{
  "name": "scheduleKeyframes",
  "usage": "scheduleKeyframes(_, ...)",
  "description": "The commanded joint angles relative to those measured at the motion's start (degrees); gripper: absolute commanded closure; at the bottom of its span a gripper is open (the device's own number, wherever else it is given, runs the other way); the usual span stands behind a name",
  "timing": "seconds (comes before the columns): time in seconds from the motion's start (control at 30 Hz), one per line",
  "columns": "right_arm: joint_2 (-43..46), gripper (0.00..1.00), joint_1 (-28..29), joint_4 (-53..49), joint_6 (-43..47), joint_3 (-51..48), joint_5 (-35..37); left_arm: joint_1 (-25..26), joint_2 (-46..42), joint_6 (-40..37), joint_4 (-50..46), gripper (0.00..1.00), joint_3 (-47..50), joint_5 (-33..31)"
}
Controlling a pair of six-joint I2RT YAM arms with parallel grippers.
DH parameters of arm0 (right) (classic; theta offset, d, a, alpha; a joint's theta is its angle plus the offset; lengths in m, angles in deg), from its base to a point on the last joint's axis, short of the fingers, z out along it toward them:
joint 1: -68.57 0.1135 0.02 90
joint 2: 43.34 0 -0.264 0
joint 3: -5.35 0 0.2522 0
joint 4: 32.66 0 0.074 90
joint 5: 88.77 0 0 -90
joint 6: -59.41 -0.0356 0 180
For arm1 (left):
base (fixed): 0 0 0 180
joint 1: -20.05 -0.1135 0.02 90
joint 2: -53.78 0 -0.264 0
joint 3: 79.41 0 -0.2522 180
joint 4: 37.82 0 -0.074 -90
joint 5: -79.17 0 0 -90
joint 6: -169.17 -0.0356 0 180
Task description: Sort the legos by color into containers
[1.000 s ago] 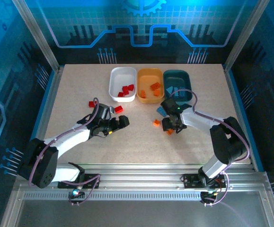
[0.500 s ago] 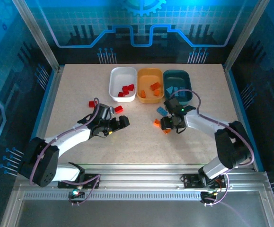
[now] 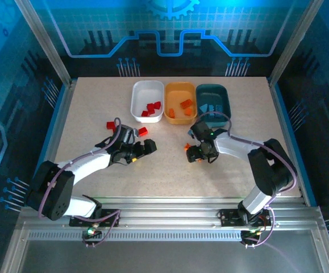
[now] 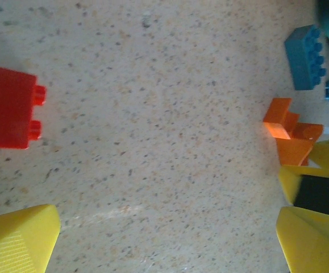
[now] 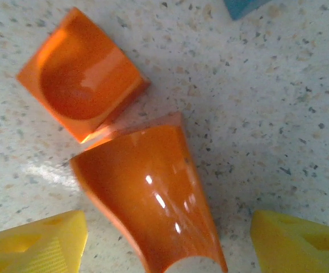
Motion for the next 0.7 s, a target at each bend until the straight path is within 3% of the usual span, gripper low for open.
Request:
scheduleKeyframes(0.0, -2.12, 0.28, 0.29, 0.73, 1.18, 1.84, 1.73, 0.56, 1.16, 2.15, 4.01, 0.01, 0.87, 3.16)
scheduleKeyframes(0.07, -2.73, 0.36, 0.44, 0.99, 1.22, 1.87, 2.37, 0.61, 1.65, 2.40, 4.43, 0.01, 1.07, 3.34)
scheduleKeyframes(0.2, -2.23, 0.63, 1.95, 0.22, 1.40, 2.30, 3.69, 0.74, 2.42, 2.42, 4.81, 0.01, 1.07, 3.70)
scheduleKeyframes(0.37, 0.71, 0.80, 4.10, -2.05, 1.08, 2.52, 5.59, 0.70, 2.77, 1.99, 4.44, 0.01, 0.22, 3.70)
scheduleKeyframes(0.57, 7.41, 0.80, 5.80, -6.01, -0.55, 8.24, 6.09, 0.76, 2.19, 1.54, 4.22, 0.01, -0.25, 3.54)
scheduleKeyframes(0.67, 3.80, 0.79, 5.67, -5.64, 1.51, 14.63, 8.29, 0.69, 1.47, 2.09, 5.05, 0.01, 0.13, 2.66)
